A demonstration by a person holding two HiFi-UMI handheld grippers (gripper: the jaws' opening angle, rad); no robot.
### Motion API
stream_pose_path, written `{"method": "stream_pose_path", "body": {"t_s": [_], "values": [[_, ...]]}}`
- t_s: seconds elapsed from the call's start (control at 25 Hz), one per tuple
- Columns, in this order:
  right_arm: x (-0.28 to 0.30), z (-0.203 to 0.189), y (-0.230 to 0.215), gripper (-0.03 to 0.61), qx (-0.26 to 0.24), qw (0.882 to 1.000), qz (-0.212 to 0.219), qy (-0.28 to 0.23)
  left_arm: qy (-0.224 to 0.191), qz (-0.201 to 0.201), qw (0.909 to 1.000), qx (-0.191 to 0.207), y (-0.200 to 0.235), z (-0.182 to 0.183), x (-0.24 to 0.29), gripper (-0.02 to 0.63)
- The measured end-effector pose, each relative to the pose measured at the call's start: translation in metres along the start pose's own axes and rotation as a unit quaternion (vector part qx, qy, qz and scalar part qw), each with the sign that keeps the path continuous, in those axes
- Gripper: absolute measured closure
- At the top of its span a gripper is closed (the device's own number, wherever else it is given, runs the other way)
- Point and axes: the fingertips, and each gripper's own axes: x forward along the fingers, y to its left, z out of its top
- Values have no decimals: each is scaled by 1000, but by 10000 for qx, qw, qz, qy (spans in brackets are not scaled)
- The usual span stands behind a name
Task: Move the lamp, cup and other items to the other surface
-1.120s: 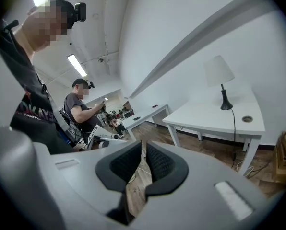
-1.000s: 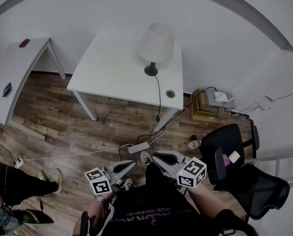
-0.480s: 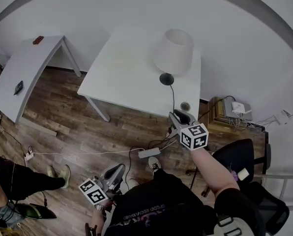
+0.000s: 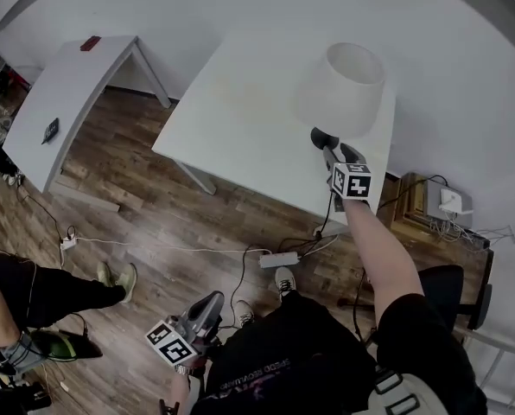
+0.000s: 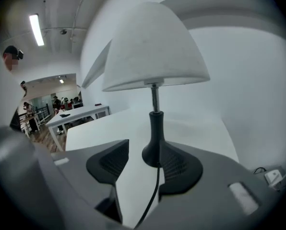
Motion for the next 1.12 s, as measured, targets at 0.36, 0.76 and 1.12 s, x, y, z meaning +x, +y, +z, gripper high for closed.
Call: {"method": "stream_pose_path", "body": {"t_s": [0.36, 0.76, 1.12], "values": [[70, 12, -31, 368, 30, 9996, -64, -270, 15, 641, 9977, -238, 10, -10, 8, 617], [97, 21, -47, 365, -324, 9989, 76, -321, 230, 756, 9957, -491, 12, -23, 35, 617], [114, 27, -34, 428, -577, 9974, 270, -339, -23, 1072, 9923, -621, 12, -30, 27, 617]]}}
